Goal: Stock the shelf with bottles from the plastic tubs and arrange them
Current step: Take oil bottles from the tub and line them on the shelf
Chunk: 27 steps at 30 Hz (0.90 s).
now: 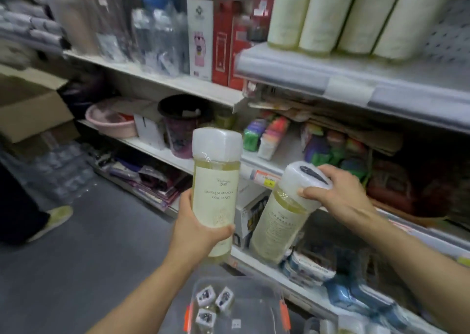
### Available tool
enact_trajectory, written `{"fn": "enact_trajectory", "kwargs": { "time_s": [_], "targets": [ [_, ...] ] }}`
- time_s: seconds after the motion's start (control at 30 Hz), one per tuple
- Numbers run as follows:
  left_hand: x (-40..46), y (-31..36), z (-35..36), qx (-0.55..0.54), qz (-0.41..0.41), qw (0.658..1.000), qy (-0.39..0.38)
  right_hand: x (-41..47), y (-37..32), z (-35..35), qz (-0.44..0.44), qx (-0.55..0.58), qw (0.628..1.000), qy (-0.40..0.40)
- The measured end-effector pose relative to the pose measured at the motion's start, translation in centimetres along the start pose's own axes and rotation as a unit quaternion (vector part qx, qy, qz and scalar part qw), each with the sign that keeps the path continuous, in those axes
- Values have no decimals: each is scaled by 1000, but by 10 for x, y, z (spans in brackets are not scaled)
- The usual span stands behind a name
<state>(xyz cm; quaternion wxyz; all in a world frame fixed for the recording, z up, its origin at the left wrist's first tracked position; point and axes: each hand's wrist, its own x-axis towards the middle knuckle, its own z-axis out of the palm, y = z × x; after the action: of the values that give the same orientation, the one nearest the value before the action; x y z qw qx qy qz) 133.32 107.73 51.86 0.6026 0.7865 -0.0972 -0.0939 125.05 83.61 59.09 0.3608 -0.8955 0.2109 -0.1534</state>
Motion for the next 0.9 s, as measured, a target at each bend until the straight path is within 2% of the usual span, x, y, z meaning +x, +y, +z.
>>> {"fn": "enact_trajectory", "kwargs": {
  "time_s": [0.23,0.5,0.67,0.9],
  "targets": [
    [8,107,-3,-7,71,997,-35,-15,-65,-91,-1,-15,999,37],
    [32,196,18,-30,104,992,-65,-14,-105,-177,-1,-19,996,83],
    [56,237,33,-40,138,987,-69,7,-116,-209,-6,0,995,103],
    [104,275,51,-40,175,982,-58,52,-126,-233,-38,90,992,86]
  ]
}}
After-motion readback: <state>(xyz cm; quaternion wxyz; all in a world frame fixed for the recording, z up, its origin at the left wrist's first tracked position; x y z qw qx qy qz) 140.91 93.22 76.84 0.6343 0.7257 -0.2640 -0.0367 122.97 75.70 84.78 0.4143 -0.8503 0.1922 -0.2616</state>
